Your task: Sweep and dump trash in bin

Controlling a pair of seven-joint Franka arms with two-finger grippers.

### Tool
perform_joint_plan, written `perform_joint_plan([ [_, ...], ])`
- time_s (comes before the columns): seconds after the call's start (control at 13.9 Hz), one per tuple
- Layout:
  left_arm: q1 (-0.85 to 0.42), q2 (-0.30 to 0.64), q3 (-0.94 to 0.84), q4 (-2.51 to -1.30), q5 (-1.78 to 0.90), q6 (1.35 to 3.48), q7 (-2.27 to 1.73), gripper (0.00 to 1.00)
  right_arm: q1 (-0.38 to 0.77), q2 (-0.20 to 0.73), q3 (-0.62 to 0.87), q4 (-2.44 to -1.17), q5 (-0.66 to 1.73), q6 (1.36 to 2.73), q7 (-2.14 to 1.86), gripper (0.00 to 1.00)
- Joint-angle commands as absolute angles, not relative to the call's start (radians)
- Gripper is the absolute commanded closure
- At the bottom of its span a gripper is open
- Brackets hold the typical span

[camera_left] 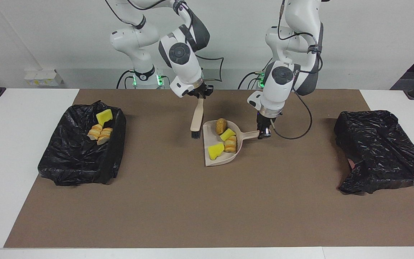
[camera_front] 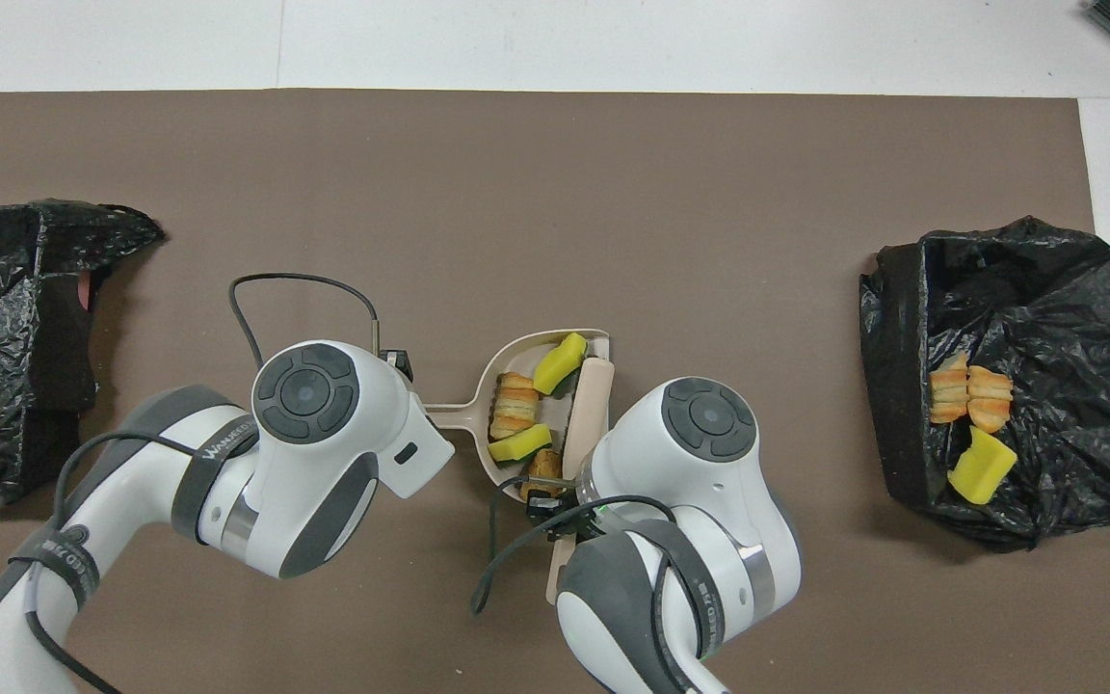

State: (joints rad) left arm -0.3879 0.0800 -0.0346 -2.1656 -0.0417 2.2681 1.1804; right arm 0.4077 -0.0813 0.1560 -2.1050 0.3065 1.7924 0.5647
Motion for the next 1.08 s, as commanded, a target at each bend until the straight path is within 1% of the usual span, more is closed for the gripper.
perform_joint_plan([
  [0.0,-0.327,0.087,-0.038,-2.105,-0.083,2.211,1.250,1.00,0.413,-0.161,0.173,-2.149,0.247,1.764,0.571,1.00],
  [0.14,-0.276,0.103,-0.037,-2.025,-0.119,2.114,1.323,1.00,0.440,-0.176,0.173,-2.181,0.264,1.782,0.563,1.00],
  [0.29,-0.232,0.101,-0.038,-1.976,-0.143,2.044,1.376,1.00,0.488,-0.131,0.173,-2.184,0.291,1.779,0.563,1.00],
  [0.36,-0.218,0.100,-0.037,-1.967,-0.144,2.027,1.385,1.00,0.523,-0.123,0.173,-2.190,0.293,1.787,0.575,1.00],
  [0.5,-0.193,0.095,-0.038,-1.965,-0.149,2.017,1.426,1.00,0.567,-0.095,0.175,-2.192,0.319,1.825,0.639,1.00],
  [0.65,-0.155,0.091,-0.038,-1.960,-0.173,1.990,1.468,1.00,0.624,-0.048,0.173,-2.204,0.347,1.922,0.686,1.00],
  [0.79,-0.155,0.080,-0.035,-1.985,-0.175,2.003,1.489,1.00,0.664,0.004,0.173,-2.207,0.347,1.974,0.712,1.00],
  [0.86,-0.158,0.072,-0.035,-2.011,-0.175,2.016,1.494,1.00,0.666,0.012,0.173,-2.209,0.347,1.983,0.712,1.00],
  [1.01,-0.169,0.064,-0.034,-2.071,-0.175,2.100,1.488,1.00,0.663,0.005,0.166,-2.212,0.312,1.945,0.719,1.00],
])
